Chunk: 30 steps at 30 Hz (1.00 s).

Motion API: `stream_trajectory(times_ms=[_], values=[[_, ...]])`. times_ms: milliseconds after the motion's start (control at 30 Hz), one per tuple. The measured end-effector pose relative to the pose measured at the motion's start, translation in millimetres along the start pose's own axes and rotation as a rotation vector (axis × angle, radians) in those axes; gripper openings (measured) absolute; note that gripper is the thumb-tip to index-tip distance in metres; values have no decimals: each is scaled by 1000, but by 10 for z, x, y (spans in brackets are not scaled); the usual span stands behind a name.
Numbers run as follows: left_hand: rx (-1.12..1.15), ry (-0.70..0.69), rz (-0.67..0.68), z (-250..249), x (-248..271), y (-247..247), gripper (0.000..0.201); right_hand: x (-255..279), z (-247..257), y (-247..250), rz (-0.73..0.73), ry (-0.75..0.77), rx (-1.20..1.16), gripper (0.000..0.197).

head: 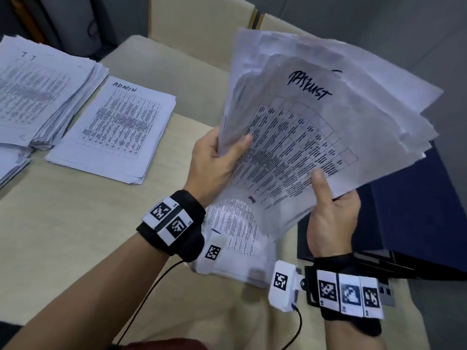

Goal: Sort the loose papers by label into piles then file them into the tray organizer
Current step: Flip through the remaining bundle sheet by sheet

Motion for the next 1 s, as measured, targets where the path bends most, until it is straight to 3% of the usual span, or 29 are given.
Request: stream_trajectory(times_ms=[100,167,267,367,467,633,733,833,1000], values=[[28,24,-27,21,87,1,52,49,-28,-36,57,-31,19,33],[18,39,-34,56,108,51,60,47,-198,-99,146,-94,2,36],[-55,86,42,180,40,56,50,44,-511,-213,271,-180,35,48],[-175,186,74,365,-23,88,41,-25,-719,-278,308,-247,81,25],[-233,198,26,407,16,250,38,-166,-713,-267,272,-208,158,9],[-386,166,-6,235,355,669,19,-306,-413,-355,214,-170,5,20],[-483,161,-71,183,586,1075,26,-186,-345,-758,332,-227,-109,35],[-537,141,-211,25,847,1621,39,170,-330,-1295,477,-246,-117,36],[-563,255,-383,-139,1448,2756,20,948,-747,-2010,742,-346,68,49]])
Point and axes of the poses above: each hand's wrist, its own x-axis away from the middle knuckle, its own y-axis out of the back of the hand, z = x × y, the point moved 9 cm from there along -x, towards the middle knuckle, and after that the axes turned 11 degrees about x, right-handed, at the moved point
